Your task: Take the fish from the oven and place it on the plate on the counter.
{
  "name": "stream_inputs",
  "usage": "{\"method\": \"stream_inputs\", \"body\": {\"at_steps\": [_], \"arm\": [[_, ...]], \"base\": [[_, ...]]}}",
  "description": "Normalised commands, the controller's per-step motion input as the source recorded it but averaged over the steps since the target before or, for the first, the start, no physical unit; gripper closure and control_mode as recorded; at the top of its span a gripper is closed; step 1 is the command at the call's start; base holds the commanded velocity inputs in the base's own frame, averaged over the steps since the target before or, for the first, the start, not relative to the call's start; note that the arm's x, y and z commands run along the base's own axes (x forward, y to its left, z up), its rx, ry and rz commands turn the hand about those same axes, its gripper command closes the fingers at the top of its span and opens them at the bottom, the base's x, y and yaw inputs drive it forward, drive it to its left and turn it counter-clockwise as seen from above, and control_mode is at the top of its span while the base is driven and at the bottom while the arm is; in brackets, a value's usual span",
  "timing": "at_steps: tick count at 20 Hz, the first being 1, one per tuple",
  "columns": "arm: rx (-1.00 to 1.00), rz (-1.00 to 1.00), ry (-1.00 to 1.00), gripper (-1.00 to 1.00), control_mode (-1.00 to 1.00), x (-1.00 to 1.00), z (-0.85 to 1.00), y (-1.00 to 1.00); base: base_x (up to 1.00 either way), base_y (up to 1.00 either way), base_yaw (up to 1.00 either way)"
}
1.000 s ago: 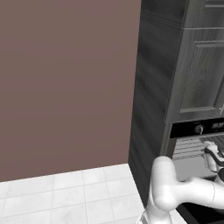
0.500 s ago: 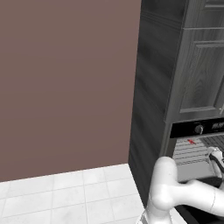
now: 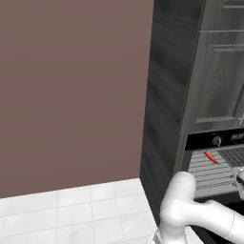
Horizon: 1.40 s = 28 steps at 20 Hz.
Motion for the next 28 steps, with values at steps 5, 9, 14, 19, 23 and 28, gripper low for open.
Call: {"method": "stream_inputs", "body": {"at_steps": [5,9,14,19,23,28], "arm": [[-0.03,0.07,0.17,1.0,-1.0,-0.86,-0.33,0.0],[-0.04,0.09,0.16,1.0,-1.0,-0.99,-0.38,0.0],[-0.06,0.1,0.16,1.0,-1.0,-1.0,-0.32,0.0],[-0.05,0.11,0.15,1.0,-1.0,-1.0,-0.26,0.0],[-0.01,0.12,0.07,1.0,-1.0,-1.0,-0.14,-0.01],[0.0,0.11,-0.03,1.0,-1.0,-1.0,0.05,-0.03]], "base": [[0.0,0.0,0.0],[0.0,0.0,0.0],[0.0,0.0,0.0],[0.0,0.0,0.0],[0.0,0.0,0.0],[0.0,0.0,0.0]]}}
